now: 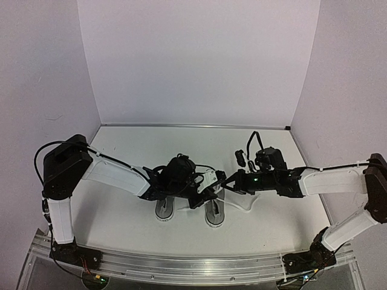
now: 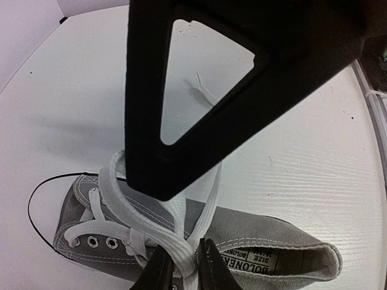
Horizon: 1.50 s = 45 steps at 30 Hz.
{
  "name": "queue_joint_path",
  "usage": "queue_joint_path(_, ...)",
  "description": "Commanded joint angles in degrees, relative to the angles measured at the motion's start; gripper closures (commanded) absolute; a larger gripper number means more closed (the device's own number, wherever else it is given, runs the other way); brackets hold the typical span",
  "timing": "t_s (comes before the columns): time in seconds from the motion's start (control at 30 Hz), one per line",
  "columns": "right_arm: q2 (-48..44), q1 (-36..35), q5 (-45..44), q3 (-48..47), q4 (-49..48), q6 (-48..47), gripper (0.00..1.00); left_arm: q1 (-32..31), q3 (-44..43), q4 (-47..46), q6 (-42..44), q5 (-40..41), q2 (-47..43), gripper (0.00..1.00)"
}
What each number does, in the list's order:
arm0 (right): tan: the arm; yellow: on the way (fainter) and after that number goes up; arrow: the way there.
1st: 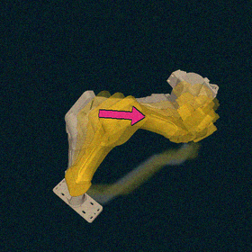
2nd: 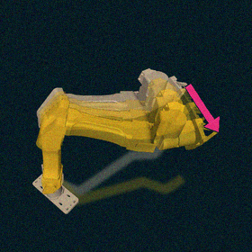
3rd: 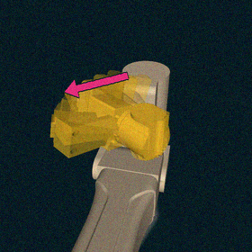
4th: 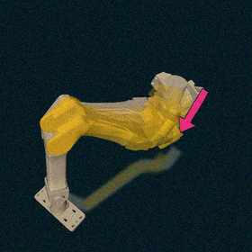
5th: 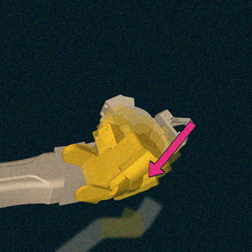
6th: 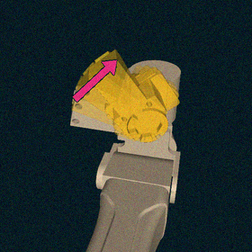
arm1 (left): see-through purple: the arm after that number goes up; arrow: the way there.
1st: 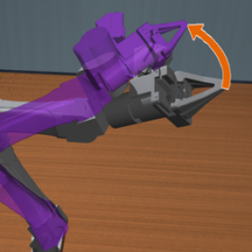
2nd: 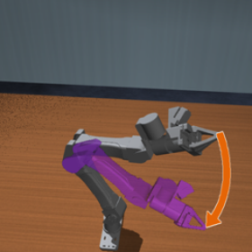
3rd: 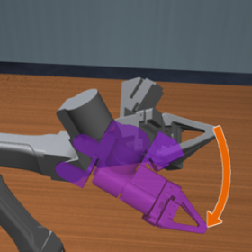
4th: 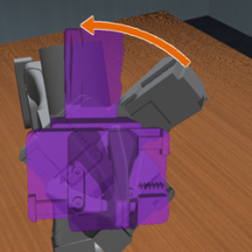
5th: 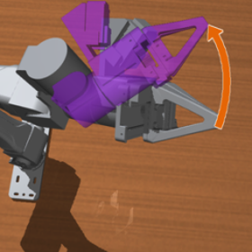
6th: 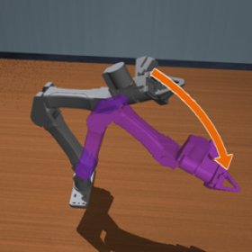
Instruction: Tie the shoes
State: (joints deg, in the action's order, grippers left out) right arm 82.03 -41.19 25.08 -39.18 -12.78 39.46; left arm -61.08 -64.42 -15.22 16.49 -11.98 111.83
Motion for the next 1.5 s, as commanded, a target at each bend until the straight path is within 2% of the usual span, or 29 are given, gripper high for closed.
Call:
queue_joint_path(0.0, -2.1, -0.2, -0.7, 0.7, -0.9, 0.5, 1.00, -0.2, -2.0, -2.7, -0.5, 1.1, -0.1, 0.80)
queue_joint_path(0.17, -1.8, -0.2, -0.3, 0.6, -0.9, 0.6, 1.00, -0.2, -2.2, -3.3, -0.8, 1.0, -0.2, 0.78)
queue_joint_path(0.4, -2.1, -0.2, -0.2, 0.5, -0.8, 0.6, 1.00, -0.2, -1.7, -5.1, -1.4, 0.9, 0.1, 0.87)
queue_joint_path(0.47, -2.6, -0.2, -0.2, 0.5, -0.4, 0.7, 0.96, -0.2, -1.3, -5.8, -1.7, 0.9, 0.2, 0.89)
queue_joint_path(0.53, -3.5, -0.1, -1.0, 0.6, 1.4, 0.8, 0.87, -0.2, -1.2, -6.0, -1.9, 1.5, 0.4, 0.95)
queue_joint_path(0.57, -4.4, 0.0, -2.0, 0.7, 3.0, 1.1, 0.78, -0.2, -1.1, -6.0, -2.1, 1.9, 0.4, 0.98)
queue_joint_path(0.63, -6.9, 0.1, -5.3, 1.4, 7.2, 2.4, 0.49, -0.2, -0.5, -6.6, -2.1, 2.1, 0.2, 1.00)
queue_joint_path(0.67, -8.5, 0.1, -7.6, 2.0, 9.4, 3.5, 0.41, -0.2, -0.1, -7.0, -2.1, 2.0, 0.1, 1.00)
queue_joint_path(0.7, -10.2, 0.1, -9.8, 2.6, 11.1, 4.8, 0.34, -0.2, 0.3, -7.2, -2.0, 1.9, -0.1, 1.00)
queue_joint_path(0.77, -12.8, 0.1, -13.7, 3.7, 16.6, 7.3, 0.29, -0.2, 0.6, -7.4, -1.6, 1.4, -0.3, 1.00)
queue_joint_path(0.87, -14.0, 0.1, -19.1, 5.5, 23.0, 9.4, 0.28, -0.1, 0.9, -7.9, -1.2, 0.7, -0.2, 1.00)
queue_joint_path(0.97, -12.8, 0.1, -21.8, 7.2, 25.3, 10.8, 0.30, -0.2, 1.0, -8.3, -0.4, -0.5, -0.1, 1.00)
queue_joint_path(1.13, -9.1, 0.1, -27.2, 7.9, 26.1, 11.0, 0.42, -0.2, 2.7, -11.5, 0.9, -1.8, -0.6, 1.00)
queue_joint_path(1.47, 1.8, 0.1, -29.7, 4.9, 23.0, 8.3, 0.49, -0.5, 2.9, -9.6, 7.3, -4.3, -0.4, 1.00)
